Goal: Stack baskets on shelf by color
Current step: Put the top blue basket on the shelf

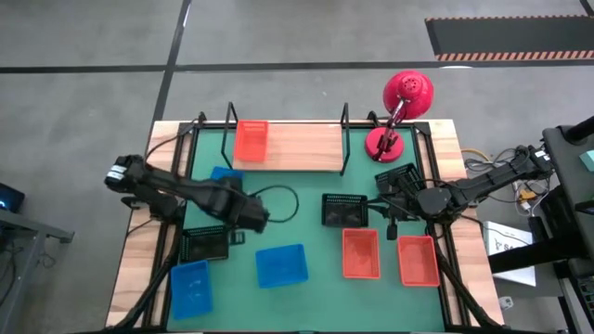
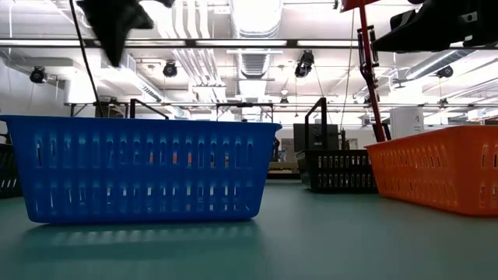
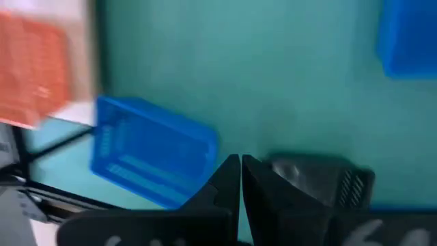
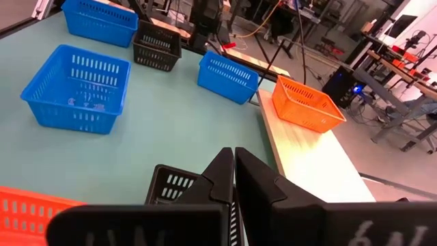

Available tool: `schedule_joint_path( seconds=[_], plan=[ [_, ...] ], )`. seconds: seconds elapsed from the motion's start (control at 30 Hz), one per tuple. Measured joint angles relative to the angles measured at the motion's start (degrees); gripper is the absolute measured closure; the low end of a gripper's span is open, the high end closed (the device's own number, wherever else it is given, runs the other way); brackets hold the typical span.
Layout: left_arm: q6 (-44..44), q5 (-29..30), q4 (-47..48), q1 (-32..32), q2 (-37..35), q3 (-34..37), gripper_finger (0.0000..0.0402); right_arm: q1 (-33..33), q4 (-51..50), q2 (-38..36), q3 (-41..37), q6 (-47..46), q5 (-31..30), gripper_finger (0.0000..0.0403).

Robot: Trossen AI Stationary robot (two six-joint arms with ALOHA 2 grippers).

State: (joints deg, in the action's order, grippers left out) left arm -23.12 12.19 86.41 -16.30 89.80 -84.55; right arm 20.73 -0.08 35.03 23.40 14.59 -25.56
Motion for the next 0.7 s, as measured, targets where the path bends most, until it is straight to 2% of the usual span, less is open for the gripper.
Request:
schedule_joint_path(
  seconds=[0.23,0.47,0.57,0.7],
  plan=[
    [1.1,-5.3,-4.5,-0.6,-6.5,14.0,0.0402,0.0,0.0,0.0,0.0,0.1,0.0,0.0394],
    [8.3,-5.7,-19.2,1.0,-22.4,29.5,0.0402,0.0,-0.1,0.0,0.0,1.0,0.1,0.0394],
    [6.4,-4.5,-22.1,1.5,-26.7,33.5,0.0402,0.0,0.0,0.0,0.0,1.1,0.1,0.0394],
    [5.5,-3.2,-22.4,1.6,-28.7,35.9,0.0401,0.0,0.0,0.0,0.0,1.0,0.1,0.0394]
  ],
)
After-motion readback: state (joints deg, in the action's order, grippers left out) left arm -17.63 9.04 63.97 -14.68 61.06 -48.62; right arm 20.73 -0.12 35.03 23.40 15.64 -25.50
